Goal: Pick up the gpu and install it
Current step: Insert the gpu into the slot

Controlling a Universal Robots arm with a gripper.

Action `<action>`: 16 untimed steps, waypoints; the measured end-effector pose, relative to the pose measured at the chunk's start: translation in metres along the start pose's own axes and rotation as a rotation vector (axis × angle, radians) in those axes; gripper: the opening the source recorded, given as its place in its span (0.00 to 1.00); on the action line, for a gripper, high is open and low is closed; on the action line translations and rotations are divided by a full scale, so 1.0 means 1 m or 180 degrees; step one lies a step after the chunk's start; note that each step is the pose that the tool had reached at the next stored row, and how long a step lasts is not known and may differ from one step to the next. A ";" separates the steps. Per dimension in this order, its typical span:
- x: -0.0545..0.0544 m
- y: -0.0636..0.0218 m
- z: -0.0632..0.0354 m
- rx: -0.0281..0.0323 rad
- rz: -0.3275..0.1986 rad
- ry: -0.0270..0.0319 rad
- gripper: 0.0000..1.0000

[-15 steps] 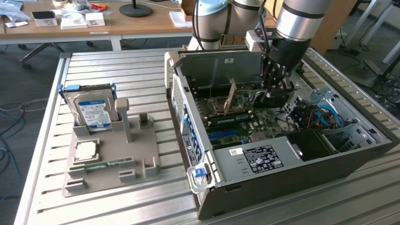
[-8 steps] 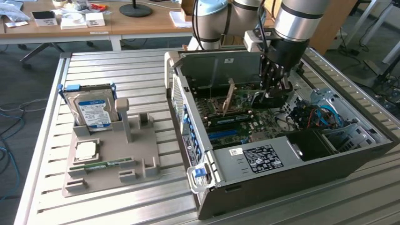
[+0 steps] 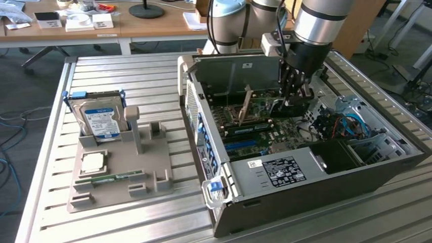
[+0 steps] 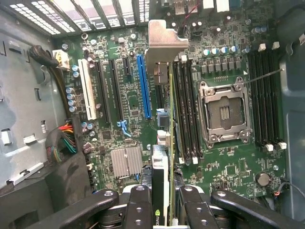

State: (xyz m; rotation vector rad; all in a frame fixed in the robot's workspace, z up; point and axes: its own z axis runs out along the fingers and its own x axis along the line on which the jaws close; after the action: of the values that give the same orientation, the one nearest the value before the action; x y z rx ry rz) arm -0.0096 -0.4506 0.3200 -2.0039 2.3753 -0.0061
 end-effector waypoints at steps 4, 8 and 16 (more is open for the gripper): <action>0.000 0.0001 0.0000 0.0000 0.0000 0.0000 0.27; 0.000 0.0026 0.0007 0.0002 0.0000 -0.0001 0.27; 0.001 0.0032 0.0031 0.0001 -0.0040 -0.0001 0.27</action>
State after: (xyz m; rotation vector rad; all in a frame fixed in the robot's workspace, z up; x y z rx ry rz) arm -0.0127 -0.4506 0.3168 -2.0182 2.3624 -0.0065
